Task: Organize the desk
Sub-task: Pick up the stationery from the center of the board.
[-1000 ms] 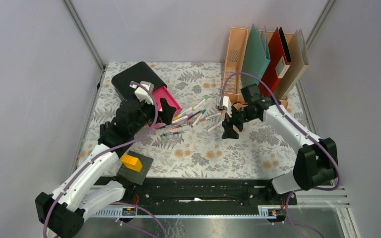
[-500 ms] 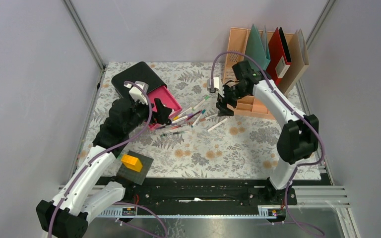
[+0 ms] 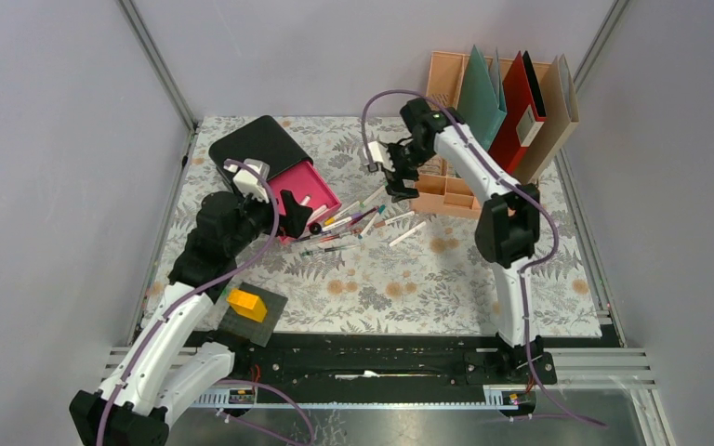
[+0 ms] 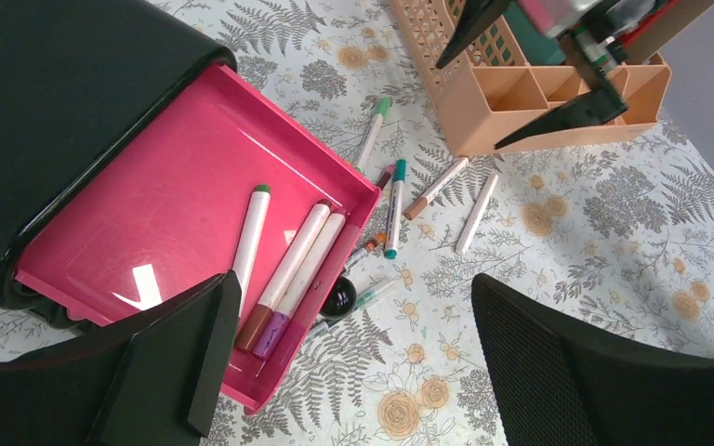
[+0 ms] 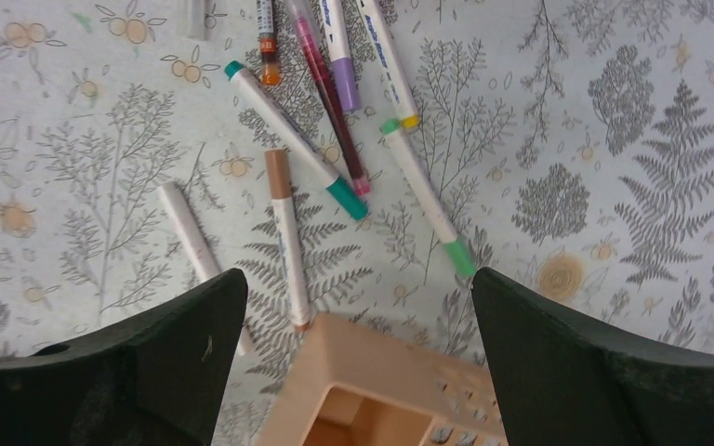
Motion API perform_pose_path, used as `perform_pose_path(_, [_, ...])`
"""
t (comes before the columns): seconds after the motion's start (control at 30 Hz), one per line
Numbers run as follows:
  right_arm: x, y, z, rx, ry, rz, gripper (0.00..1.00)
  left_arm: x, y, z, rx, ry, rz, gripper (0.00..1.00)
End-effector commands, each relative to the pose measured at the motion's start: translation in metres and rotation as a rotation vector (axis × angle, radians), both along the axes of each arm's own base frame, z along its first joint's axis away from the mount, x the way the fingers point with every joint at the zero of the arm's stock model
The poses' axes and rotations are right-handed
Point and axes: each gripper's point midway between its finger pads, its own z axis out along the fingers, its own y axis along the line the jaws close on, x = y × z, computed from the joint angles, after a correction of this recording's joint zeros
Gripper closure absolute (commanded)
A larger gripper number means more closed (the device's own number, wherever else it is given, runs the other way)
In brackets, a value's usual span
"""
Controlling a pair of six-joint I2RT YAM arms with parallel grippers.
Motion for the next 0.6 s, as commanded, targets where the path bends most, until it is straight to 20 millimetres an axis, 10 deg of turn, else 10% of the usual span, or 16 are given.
perform_pose_path(0.0, [0.003, 0.017, -0.018, -0.068, -0.027, 0.103, 0.01, 0.002, 0.001, 0.019, -0.025, -0.084, -0.011, 0.01])
perform_pose_path(0.57, [0.057, 0.04, -0.088, -0.113, -0.1, 0.088, 0.26, 0.009, 0.017, 0.02, -0.061, -0.085, 0.018, 0.01])
